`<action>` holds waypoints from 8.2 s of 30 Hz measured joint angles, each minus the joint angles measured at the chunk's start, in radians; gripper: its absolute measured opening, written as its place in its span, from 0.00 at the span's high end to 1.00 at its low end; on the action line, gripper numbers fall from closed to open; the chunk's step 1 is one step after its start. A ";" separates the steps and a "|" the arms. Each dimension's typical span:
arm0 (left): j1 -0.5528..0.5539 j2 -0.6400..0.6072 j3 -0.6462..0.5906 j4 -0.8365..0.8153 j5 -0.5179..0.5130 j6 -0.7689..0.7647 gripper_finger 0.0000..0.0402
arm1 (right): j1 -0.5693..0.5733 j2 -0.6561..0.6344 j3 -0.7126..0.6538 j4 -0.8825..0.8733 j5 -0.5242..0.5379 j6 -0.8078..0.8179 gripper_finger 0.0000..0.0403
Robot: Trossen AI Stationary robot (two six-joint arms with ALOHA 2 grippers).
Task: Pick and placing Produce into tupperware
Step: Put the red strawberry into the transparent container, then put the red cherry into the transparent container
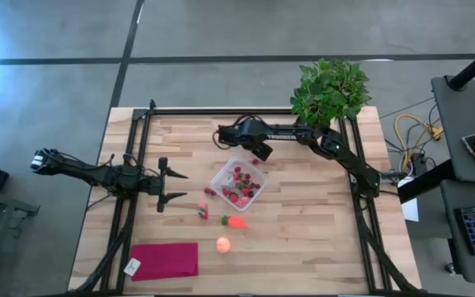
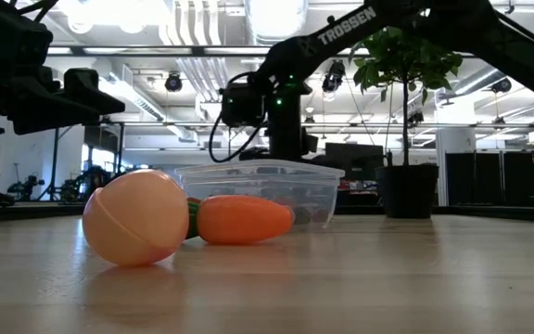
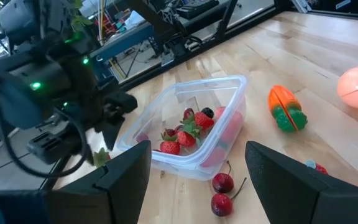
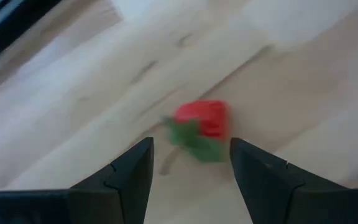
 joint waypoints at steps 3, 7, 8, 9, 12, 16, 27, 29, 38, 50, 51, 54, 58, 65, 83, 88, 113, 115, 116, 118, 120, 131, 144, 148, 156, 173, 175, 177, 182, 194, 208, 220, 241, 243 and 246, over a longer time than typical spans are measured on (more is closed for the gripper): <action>0.000 0.001 0.000 0.000 0.000 0.000 0.39 | -0.004 0.003 0.000 0.012 0.009 0.016 0.50; 0.000 0.000 0.000 0.000 0.000 0.000 0.39 | -0.012 0.003 0.000 -0.068 0.014 0.058 0.50; 0.000 0.000 0.000 0.000 0.000 0.000 0.39 | -0.014 0.003 0.000 -0.075 0.014 0.058 0.50; 0.000 0.000 0.000 0.000 0.000 0.000 0.39 | -0.015 0.003 -0.001 -0.072 0.016 0.058 0.50; 0.000 0.000 0.000 0.000 0.000 0.000 0.39 | -0.019 0.008 -0.001 -0.064 0.022 0.058 0.50; 0.000 0.000 0.000 0.000 0.000 0.000 0.39 | -0.024 0.009 -0.002 -0.059 0.024 0.043 0.50; 0.000 0.000 0.000 0.000 0.000 0.000 0.39 | -0.044 0.021 -0.005 0.048 -0.007 -0.018 0.50; 0.000 0.001 0.000 0.000 0.000 0.000 0.39 | -0.043 0.030 -0.006 0.042 -0.024 -0.014 0.50; 0.000 0.000 0.000 0.000 0.000 0.000 0.39 | -0.046 0.029 -0.013 0.044 -0.028 -0.039 0.50; 0.000 0.000 0.000 0.000 0.000 0.000 0.39 | -0.039 0.029 -0.014 0.101 -0.070 -0.069 0.65; 0.000 0.000 0.000 0.000 0.000 0.000 0.39 | -0.038 0.029 -0.014 0.104 -0.070 -0.068 0.65; 0.000 0.000 0.000 0.000 0.000 0.000 0.39 | -0.036 0.029 -0.015 0.116 -0.071 -0.068 0.66; 0.000 0.000 0.000 0.000 0.000 0.000 0.39 | -0.036 0.029 -0.015 0.153 -0.079 -0.092 0.66; 0.000 0.000 0.000 0.000 0.000 0.000 0.39 | -0.036 0.029 -0.016 0.156 -0.075 -0.081 0.71; 0.000 0.000 0.000 0.000 0.000 0.000 0.39 | -0.036 0.026 -0.016 0.186 -0.065 -0.205 0.72; 0.000 0.000 0.000 0.000 0.000 0.000 0.39 | -0.030 0.025 -0.016 0.209 -0.070 -0.243 0.60; 0.000 0.000 0.000 0.000 0.000 0.000 0.39 | -0.023 0.025 -0.016 0.233 -0.118 -0.264 0.71; 0.000 0.000 0.000 0.000 0.000 0.000 0.39 | -0.023 0.025 -0.016 0.233 -0.118 -0.263 0.69; 0.000 0.000 0.000 0.000 0.000 0.000 0.39 | -0.023 0.025 -0.016 0.233 -0.116 -0.261 0.67; 0.000 0.000 0.000 0.000 0.000 0.000 0.39 | -0.022 0.022 -0.016 0.231 -0.114 -0.250 0.65; 0.000 0.000 0.000 0.000 0.000 0.000 0.39 | -0.020 0.017 -0.007 0.227 -0.099 -0.252 0.64; 0.000 0.000 0.000 0.000 0.000 0.000 0.39 | 0.031 -0.061 0.173 0.208 -0.042 -0.563 0.69; 0.000 0.000 0.000 0.000 0.000 0.000 0.39 | 0.346 -0.082 0.337 -0.367 -0.036 -0.594 0.67; 0.000 0.000 0.000 0.000 0.000 0.000 0.39 | 0.370 -0.081 0.309 -0.252 -0.126 -0.725 0.66; 0.000 0.000 0.000 0.000 0.000 0.000 0.39 | 0.350 -0.067 0.272 -0.346 -0.137 -0.832 0.45; 0.000 0.000 0.000 0.000 0.000 0.000 0.39 | 0.187 -0.277 0.267 -0.349 -0.333 -1.453 0.33; 0.000 0.000 0.000 0.000 0.000 0.000 0.39 | 0.170 -0.290 0.251 -0.366 -0.336 -1.542 0.33; 0.000 0.000 0.000 0.000 0.000 0.000 0.39 | 0.131 -0.293 0.212 -0.406 -0.386 -1.596 0.33; 0.000 0.000 0.000 0.000 0.000 0.000 0.39 | 0.009 -0.291 0.096 -0.411 -0.464 -1.706 0.33; 0.000 0.001 0.000 0.000 0.000 0.000 0.39 | -0.006 -0.292 -0.072 -0.344 -0.469 -2.033 0.32; 0.000 0.000 0.000 0.000 0.000 0.000 0.39 | -0.039 -0.295 -0.312 0.045 -0.432 -2.286 0.35; 0.000 0.000 0.000 0.000 0.000 0.000 0.39 | -0.032 -0.295 -0.387 0.149 -0.489 -2.318 0.43; 0.000 0.000 0.000 0.000 0.000 0.000 0.39 | -0.020 -0.295 -0.458 0.284 -0.516 -2.330 0.44; 0.000 0.000 0.000 0.000 0.000 0.000 0.39 | -0.020 -0.295 -0.466 0.287 -0.513 -2.330 0.44; 0.000 0.000 0.000 0.000 0.000 0.000 0.39 | -0.020 -0.295 -0.479 0.304 -0.500 -2.327 0.44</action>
